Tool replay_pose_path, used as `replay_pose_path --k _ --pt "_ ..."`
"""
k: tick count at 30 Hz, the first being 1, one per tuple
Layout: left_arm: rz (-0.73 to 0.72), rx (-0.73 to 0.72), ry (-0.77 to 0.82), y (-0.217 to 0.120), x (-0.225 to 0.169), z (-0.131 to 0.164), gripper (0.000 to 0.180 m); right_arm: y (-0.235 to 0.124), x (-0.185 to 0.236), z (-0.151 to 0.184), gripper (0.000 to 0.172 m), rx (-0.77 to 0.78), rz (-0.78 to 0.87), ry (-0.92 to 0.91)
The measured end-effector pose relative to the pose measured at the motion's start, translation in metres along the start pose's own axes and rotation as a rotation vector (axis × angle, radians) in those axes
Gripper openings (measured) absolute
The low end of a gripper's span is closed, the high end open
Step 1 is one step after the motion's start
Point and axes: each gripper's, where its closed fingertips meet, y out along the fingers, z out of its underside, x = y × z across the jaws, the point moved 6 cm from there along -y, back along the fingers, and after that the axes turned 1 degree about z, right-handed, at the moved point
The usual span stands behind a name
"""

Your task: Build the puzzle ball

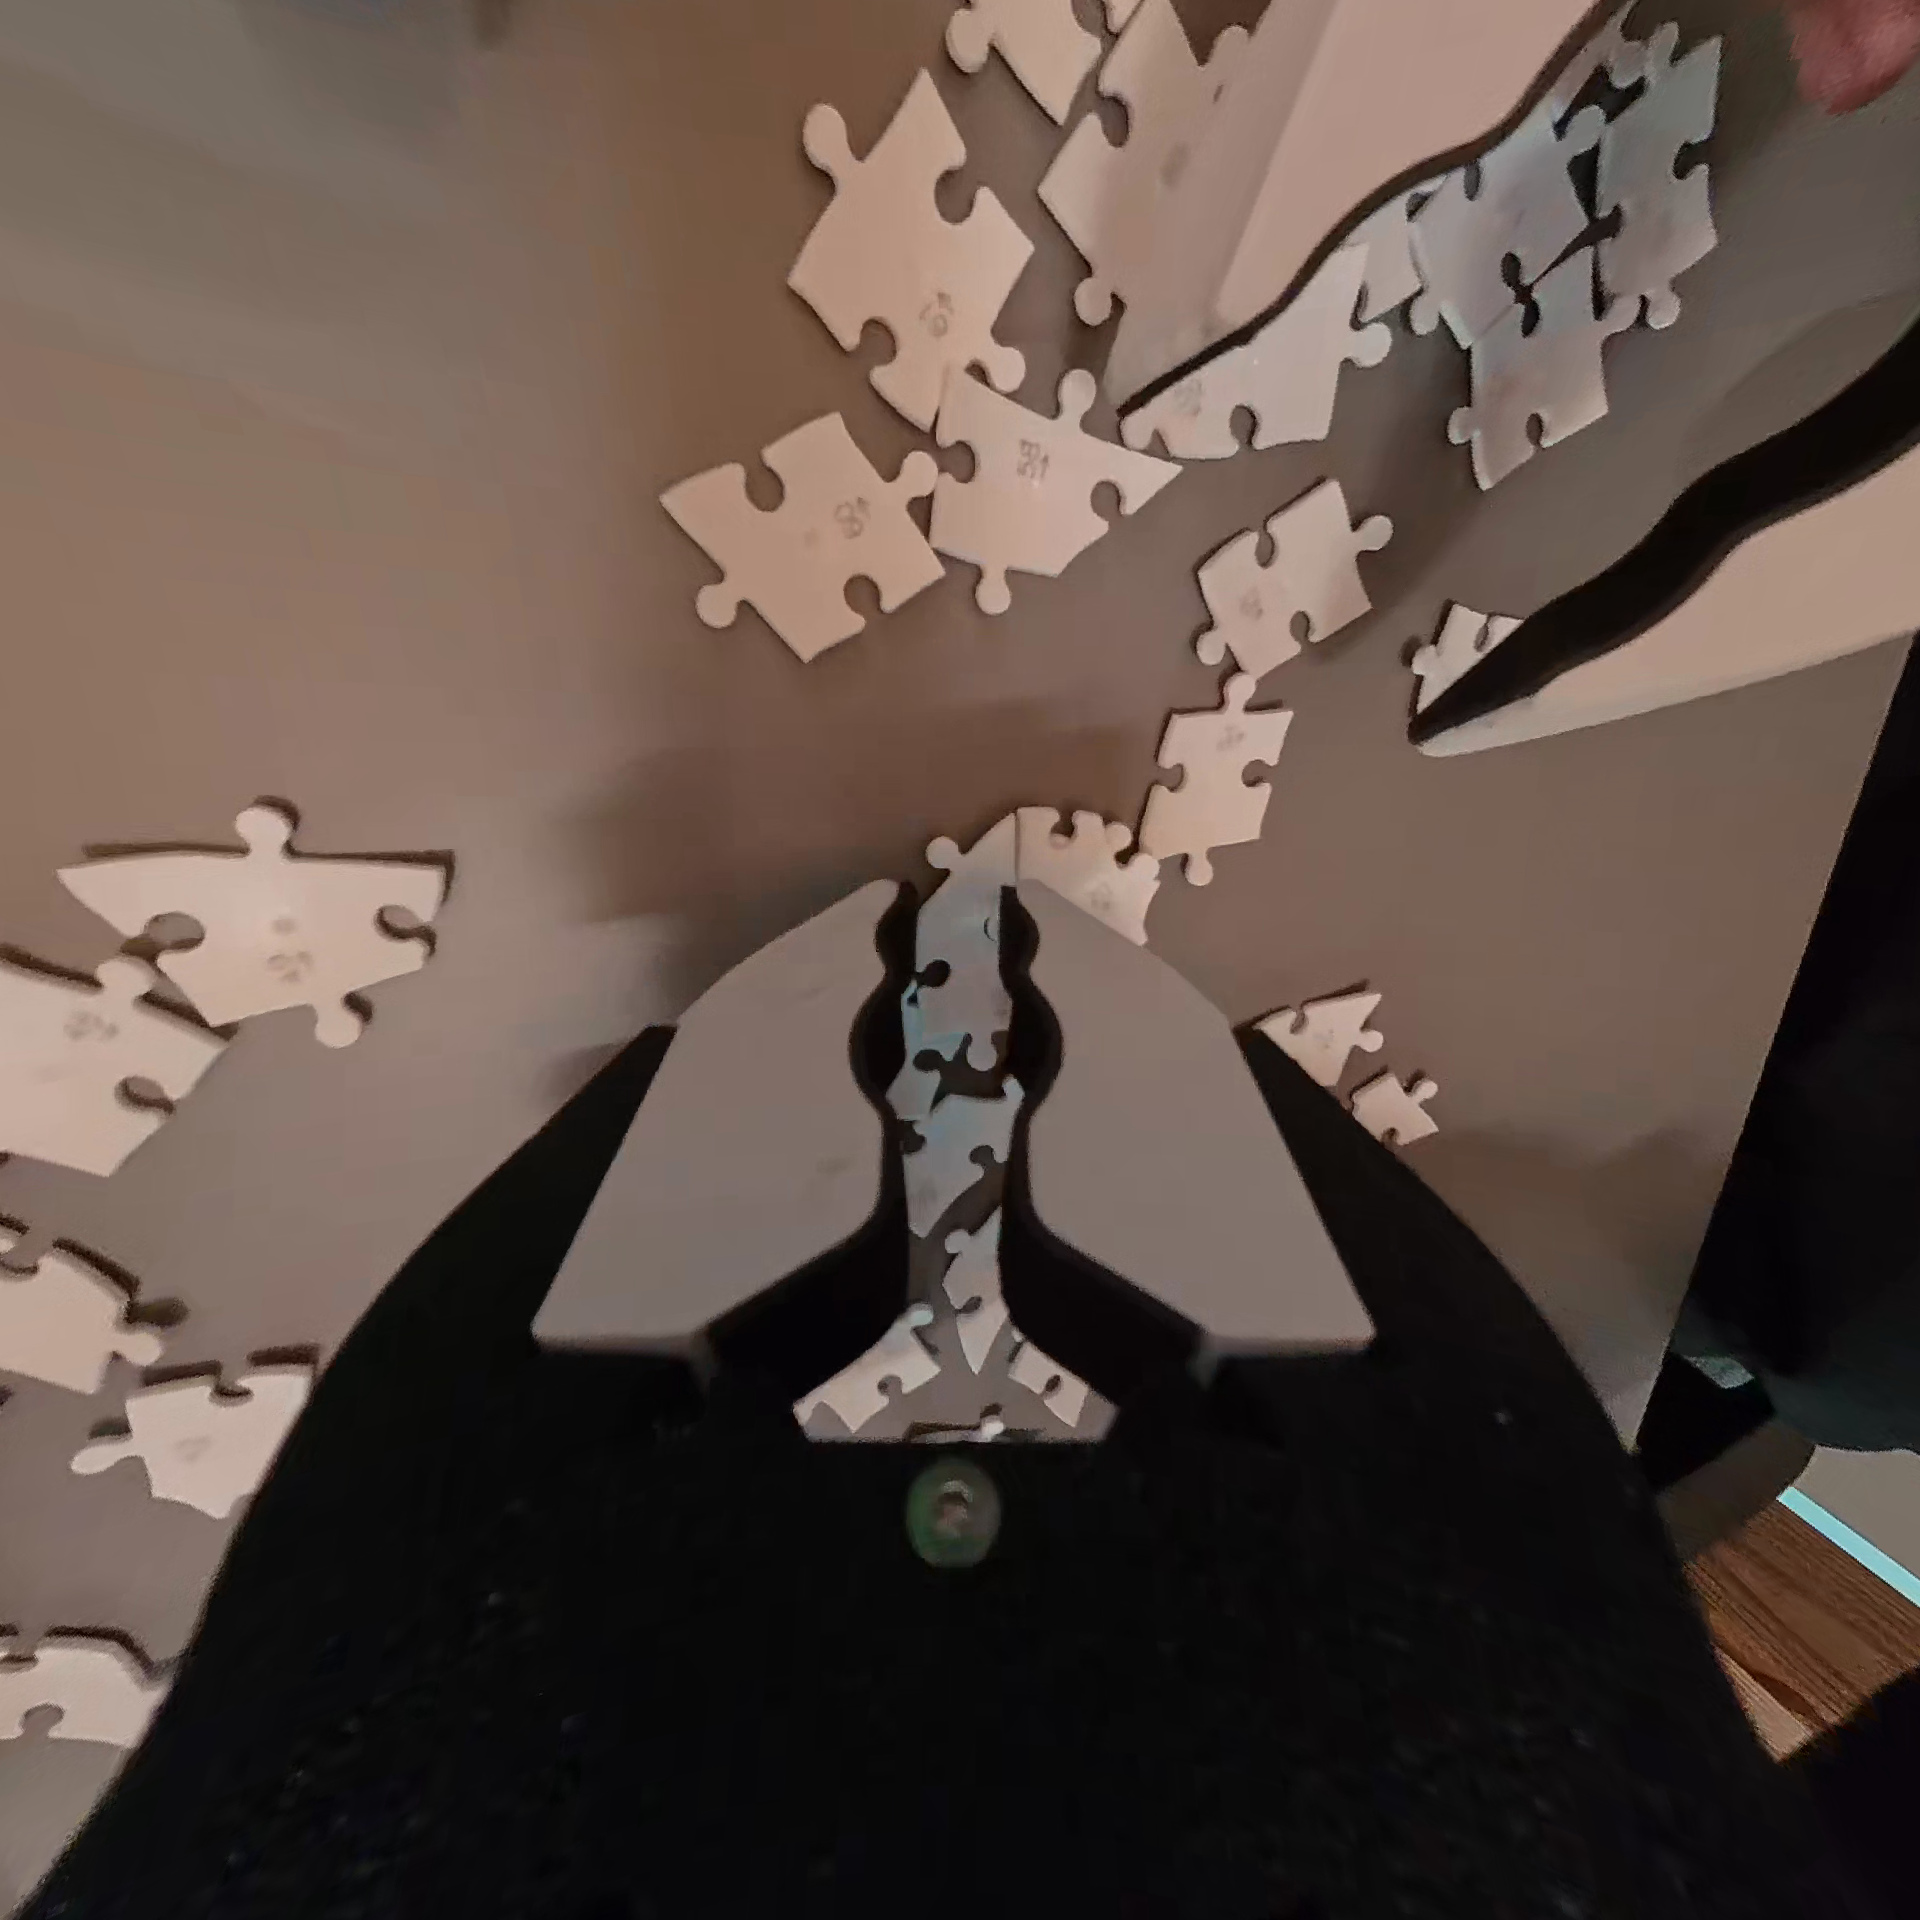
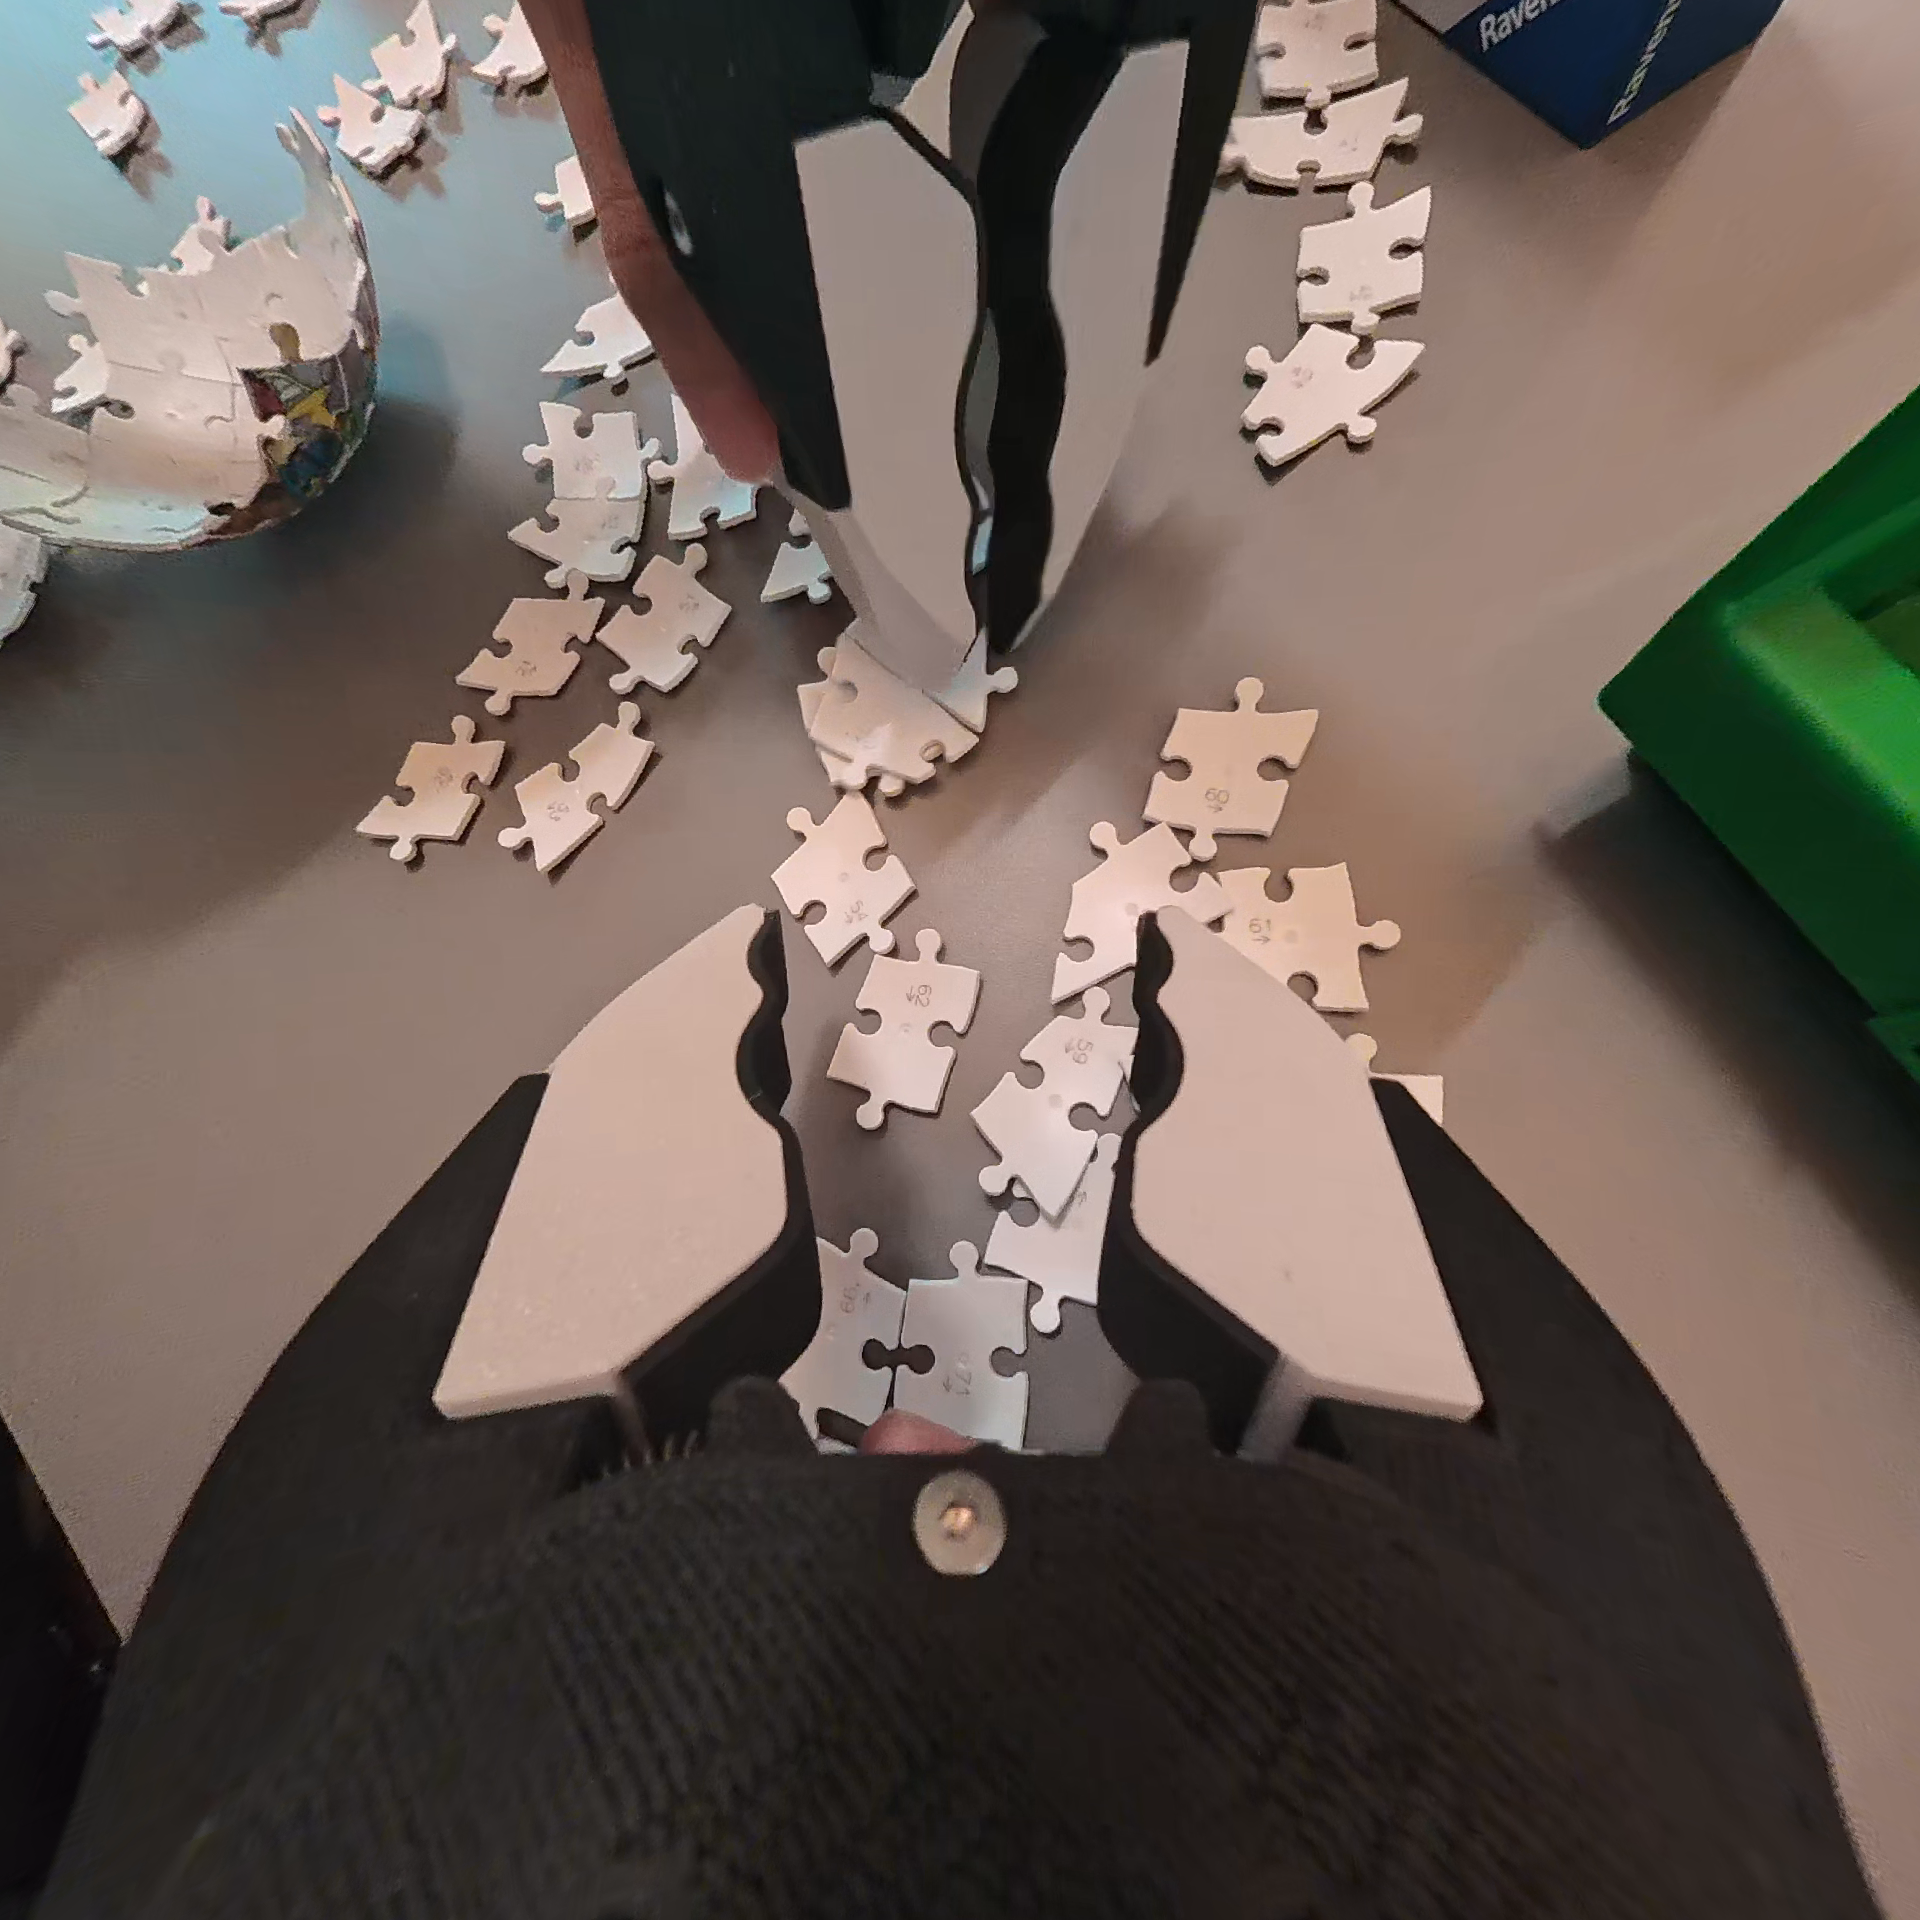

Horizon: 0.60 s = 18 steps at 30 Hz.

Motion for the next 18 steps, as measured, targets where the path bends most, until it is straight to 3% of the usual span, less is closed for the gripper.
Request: replay_pose_path --k 2,9,13,18 --pt "-0.005 0.018 -0.011 0.002 -0.001 0.004 0.0 0.001 0.0 0.0 0.065 -0.003 -0.005 0.007" --pt "-0.028 -0.023 -0.084 0.003 -0.009 0.015 0.0 0.008 0.005 -0.002 0.065 0.008 -0.025 0.004" --pt "0.001 -0.14 -0.082 -0.006 -0.019 0.011 0.0 0.011 0.008 -0.002 0.065 0.026 -0.032 -0.009" --pt "-0.04 -0.164 0.003 -0.006 -0.021 0.009 0.023 0.009 0.007 -0.002 0.065 0.022 -0.025 -0.005"
